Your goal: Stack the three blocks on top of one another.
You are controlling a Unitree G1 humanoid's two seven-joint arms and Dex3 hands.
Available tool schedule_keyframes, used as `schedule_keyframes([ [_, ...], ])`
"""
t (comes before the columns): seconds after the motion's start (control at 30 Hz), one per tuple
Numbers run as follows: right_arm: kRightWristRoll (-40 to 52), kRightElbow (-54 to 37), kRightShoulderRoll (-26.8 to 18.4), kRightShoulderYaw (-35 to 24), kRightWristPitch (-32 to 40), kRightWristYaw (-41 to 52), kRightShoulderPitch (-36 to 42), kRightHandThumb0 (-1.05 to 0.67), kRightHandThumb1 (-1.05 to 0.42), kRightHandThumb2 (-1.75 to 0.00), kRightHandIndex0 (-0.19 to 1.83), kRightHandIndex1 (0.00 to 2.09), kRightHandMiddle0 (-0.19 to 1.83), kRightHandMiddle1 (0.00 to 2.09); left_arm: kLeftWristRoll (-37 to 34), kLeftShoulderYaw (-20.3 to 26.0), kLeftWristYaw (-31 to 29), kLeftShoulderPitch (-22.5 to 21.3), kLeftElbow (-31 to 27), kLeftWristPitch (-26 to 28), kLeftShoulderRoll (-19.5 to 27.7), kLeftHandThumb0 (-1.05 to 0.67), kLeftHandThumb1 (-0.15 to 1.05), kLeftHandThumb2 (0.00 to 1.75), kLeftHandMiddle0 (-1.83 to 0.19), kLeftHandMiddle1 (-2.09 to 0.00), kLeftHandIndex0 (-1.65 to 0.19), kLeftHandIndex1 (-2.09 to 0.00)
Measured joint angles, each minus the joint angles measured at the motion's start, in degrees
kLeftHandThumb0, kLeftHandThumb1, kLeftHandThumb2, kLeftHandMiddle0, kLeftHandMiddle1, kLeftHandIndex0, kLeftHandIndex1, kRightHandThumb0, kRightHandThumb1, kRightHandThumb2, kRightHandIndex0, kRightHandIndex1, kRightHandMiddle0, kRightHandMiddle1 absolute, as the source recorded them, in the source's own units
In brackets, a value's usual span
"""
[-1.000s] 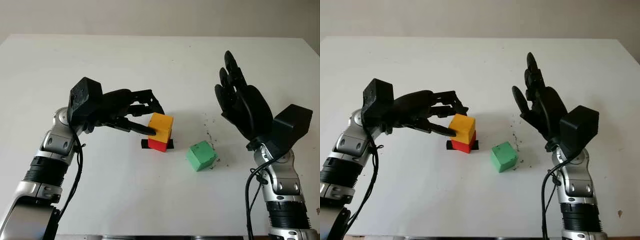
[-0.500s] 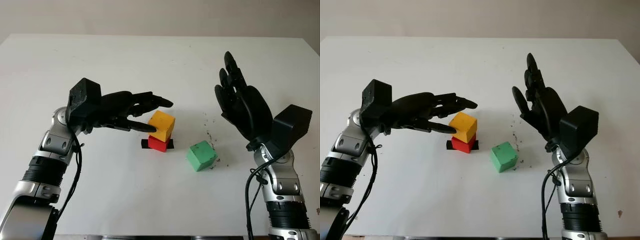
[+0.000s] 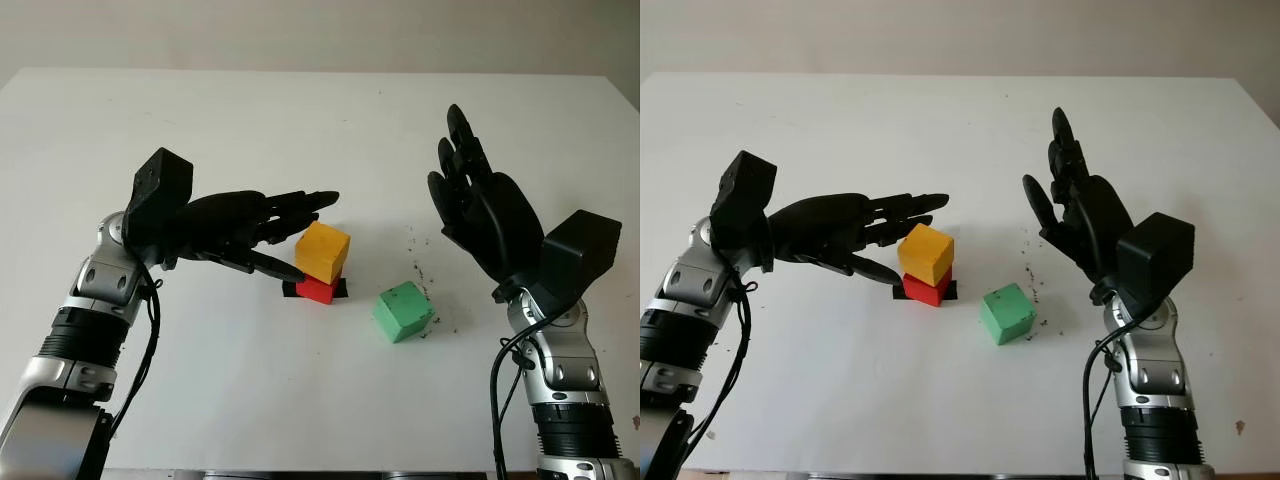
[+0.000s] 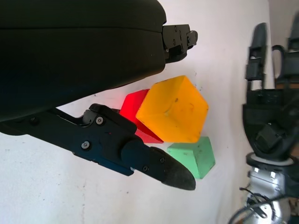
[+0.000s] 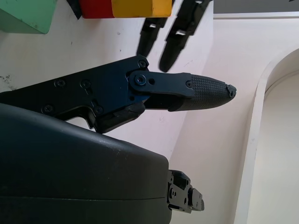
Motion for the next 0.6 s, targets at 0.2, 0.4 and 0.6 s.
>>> schedule_keyframes([
  [0.2, -0.3, 0.51, -2.1, -0.44, -1.02, 1.35, -0.59, -0.85, -1.03, -0.2, -0.19, 0.02, -0.13, 0.07, -5.83, 6.01, 4.25, 4.27, -4.85, 2.41, 0.27, -0.95, 1.03, 0.23, 0.19, 0.0, 0.19, -0.01],
  [0.4, -1.68, -0.31, -10.36, -2.3, -0.92, 5.32, -3.63, -0.82, -0.93, -0.05, -0.12, 0.07, 0.03, 0.13, -10.08, 14.93, 22.56, 15.12, -20.2, 7.3, -3.8, -0.88, 1.05, 0.65, 0.19, 0.0, 0.19, 0.0],
  [0.6, -6.54, -6.84, -21.85, -2.21, 0.81, 12.46, -4.82, -0.84, -0.88, -0.04, -0.08, 0.08, 0.06, 0.11, -7.35, 18.07, 39.07, 21.36, -29.49, 3.79, -9.19, -0.83, 1.05, 0.66, 0.19, 0.0, 0.19, 0.0],
])
